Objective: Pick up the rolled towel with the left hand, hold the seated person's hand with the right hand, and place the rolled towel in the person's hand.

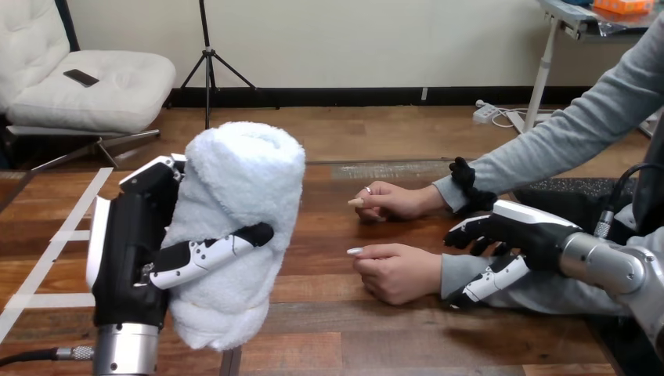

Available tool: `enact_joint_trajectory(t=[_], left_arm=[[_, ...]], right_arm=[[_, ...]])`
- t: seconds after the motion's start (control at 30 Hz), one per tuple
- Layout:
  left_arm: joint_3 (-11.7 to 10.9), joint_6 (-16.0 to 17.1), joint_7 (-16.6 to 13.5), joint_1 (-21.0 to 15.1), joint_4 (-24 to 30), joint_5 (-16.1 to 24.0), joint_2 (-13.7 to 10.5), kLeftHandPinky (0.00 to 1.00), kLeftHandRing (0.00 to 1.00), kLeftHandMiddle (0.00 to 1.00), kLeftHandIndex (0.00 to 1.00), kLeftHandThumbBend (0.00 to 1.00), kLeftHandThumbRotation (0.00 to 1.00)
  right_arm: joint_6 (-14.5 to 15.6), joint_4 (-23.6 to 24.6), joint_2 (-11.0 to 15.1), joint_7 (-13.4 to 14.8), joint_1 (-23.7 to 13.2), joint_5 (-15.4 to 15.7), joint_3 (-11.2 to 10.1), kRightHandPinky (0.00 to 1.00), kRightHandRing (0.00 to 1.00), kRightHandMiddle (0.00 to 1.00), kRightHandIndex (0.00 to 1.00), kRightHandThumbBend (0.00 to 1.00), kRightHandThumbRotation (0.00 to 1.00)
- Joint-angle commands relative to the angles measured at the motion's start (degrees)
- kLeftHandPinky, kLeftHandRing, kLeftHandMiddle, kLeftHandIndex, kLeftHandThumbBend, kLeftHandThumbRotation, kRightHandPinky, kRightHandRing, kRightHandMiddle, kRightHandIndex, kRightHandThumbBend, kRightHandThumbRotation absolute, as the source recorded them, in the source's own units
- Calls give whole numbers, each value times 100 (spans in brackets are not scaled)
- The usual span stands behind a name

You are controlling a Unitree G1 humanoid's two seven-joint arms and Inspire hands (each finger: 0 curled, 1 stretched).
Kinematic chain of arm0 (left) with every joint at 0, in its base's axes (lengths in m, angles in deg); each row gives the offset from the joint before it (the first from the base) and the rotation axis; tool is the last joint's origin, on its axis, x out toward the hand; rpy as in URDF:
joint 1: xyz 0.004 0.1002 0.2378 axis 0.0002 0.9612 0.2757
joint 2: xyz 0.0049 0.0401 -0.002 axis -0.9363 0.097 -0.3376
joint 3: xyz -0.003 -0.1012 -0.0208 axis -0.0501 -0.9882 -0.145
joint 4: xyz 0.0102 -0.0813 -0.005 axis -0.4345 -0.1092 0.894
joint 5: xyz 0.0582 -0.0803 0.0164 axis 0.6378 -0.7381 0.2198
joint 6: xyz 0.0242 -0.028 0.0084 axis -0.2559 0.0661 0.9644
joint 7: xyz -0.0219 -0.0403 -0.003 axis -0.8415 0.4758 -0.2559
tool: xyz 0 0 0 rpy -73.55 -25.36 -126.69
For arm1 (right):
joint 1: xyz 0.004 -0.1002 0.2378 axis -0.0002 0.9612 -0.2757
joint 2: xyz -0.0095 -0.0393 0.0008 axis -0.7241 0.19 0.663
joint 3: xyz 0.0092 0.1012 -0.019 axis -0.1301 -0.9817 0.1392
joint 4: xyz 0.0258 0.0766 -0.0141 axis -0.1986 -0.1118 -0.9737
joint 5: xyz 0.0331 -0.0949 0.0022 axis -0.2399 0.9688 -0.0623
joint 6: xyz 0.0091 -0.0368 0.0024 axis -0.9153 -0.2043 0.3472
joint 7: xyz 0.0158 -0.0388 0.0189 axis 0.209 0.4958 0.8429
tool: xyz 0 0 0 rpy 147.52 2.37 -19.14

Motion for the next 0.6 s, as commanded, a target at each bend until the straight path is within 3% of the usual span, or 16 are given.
enact_joint_trajectory(t=[0.0,0.57], left_arm=[[-71,243,29,-481,-86,-179,-46,30,33,39,42,53,0],[-113,443,183,-595,-308,-289,-84,30,33,39,42,53,0]], right_arm=[[-37,123,193,53,-334,-10,13,73,82,85,82,97,49],[14,52,249,-129,-389,-131,5,71,80,83,81,100,44]])
